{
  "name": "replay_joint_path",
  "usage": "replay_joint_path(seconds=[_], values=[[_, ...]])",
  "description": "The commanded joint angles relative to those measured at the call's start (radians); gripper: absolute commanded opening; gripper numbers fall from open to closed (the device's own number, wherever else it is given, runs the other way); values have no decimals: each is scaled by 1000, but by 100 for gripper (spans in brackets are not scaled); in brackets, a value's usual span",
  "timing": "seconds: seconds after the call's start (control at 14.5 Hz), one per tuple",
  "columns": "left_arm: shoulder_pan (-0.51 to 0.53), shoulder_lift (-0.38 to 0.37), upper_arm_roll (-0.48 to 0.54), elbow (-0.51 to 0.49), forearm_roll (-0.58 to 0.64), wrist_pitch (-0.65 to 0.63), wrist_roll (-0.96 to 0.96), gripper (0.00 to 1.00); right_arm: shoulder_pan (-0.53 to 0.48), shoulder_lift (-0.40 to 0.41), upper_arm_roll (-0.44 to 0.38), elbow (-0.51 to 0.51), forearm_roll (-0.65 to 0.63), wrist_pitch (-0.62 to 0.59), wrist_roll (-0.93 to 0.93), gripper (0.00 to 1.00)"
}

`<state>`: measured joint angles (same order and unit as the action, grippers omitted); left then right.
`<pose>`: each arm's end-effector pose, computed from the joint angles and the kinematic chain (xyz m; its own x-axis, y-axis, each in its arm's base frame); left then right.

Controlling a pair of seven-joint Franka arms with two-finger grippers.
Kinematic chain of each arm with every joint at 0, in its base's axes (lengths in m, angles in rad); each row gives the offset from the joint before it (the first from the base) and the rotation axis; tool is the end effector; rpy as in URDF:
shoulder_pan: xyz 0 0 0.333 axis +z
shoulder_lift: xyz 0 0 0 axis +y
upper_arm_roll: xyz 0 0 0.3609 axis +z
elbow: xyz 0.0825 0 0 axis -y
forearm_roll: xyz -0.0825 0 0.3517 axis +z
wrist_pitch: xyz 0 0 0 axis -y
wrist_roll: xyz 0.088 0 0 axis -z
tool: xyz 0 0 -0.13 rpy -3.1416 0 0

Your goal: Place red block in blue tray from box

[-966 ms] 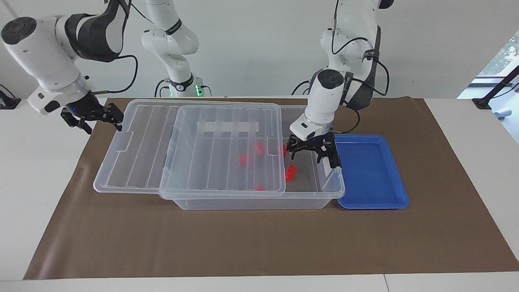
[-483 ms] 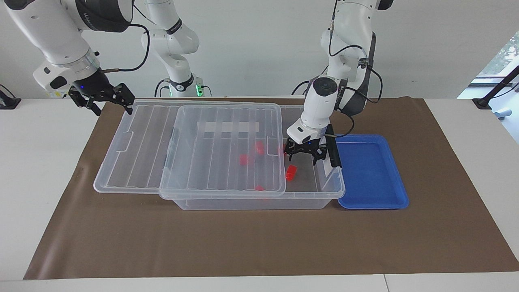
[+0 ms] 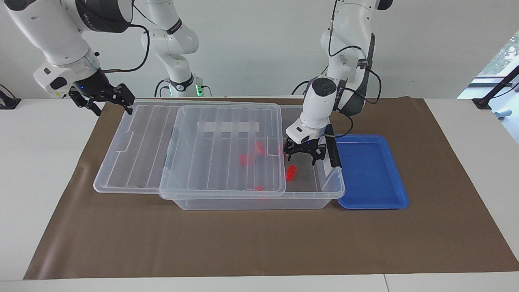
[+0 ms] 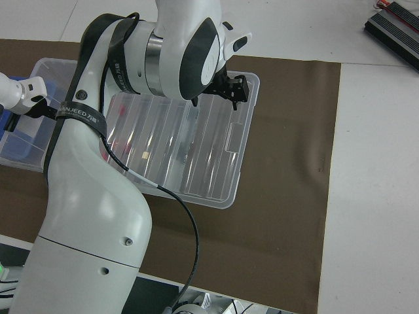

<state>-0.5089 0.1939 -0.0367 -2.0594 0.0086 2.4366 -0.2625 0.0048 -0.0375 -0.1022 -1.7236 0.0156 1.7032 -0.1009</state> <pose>0.5012 -0.3030 0.4017 0.9451 -0.2753 0.1761 -0.2876 -0.9566 0.0477 0.5157 -0.0496 0.6097 0.9998 0.0014 0.0187 0.0018 -0.9998 -0.0175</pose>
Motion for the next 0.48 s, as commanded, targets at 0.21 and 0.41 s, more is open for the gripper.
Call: replay_joint_path(seconds=[0.21,0.41], values=[[-42,51,9,-22,4,108,-8,100,-6,-39,6,-214,10,208,72,100],[-51,65,9,-19,4,136,-12,100,-41,-22,2,-267,9,274,-23,100]])
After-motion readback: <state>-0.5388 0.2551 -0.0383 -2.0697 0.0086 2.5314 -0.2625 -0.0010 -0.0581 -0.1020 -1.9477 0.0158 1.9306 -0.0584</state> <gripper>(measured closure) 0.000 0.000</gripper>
